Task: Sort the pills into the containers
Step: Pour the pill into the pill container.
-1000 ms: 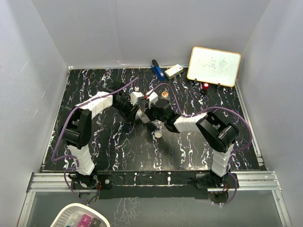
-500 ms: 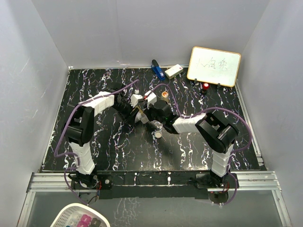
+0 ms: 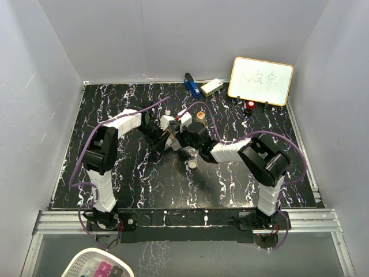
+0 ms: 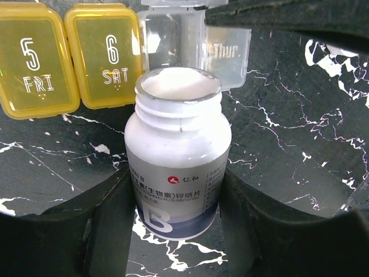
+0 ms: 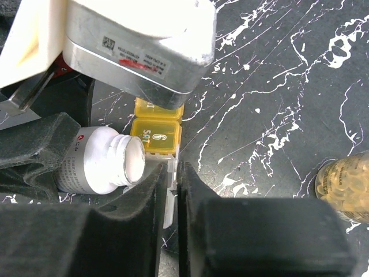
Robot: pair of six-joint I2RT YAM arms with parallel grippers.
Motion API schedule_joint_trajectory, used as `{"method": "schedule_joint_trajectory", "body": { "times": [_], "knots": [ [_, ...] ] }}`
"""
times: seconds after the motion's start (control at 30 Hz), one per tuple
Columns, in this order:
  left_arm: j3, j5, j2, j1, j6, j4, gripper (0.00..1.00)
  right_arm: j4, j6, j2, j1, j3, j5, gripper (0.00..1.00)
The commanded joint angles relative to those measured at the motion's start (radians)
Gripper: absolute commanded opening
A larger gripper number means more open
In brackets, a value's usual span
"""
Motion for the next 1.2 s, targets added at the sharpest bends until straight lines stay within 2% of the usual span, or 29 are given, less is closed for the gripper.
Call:
{"method": "schedule_joint_trajectory", "body": {
  "times": [0.0,0.23,0.57,0.83,1.17],
  "knots": [
    [0.018,-0.017,0.016,-0.001,-0.004,-0.051,0.00,0.041,0.039,0.003,0.001,0.011,0.018,0.19],
    [0.007,-0.021,0.021,-0.001,0.000,-0.040,0.00,0.049,0.046,0.008,-0.002,0.003,0.051,0.26],
    [0.009,-0.033,0.028,-0.001,0.001,-0.038,0.00,0.073,0.161,0.038,-0.054,-0.008,-0.052,0.01],
    [0.012,-0.038,0.041,-0.002,0.000,-0.041,0.00,0.292,0.409,0.089,-0.202,-0.082,-0.375,0.00],
    [0.032,-0.036,0.054,-0.001,0.000,-0.053,0.00,0.294,0.364,0.028,-0.206,-0.109,-0.386,0.00]
  ]
}}
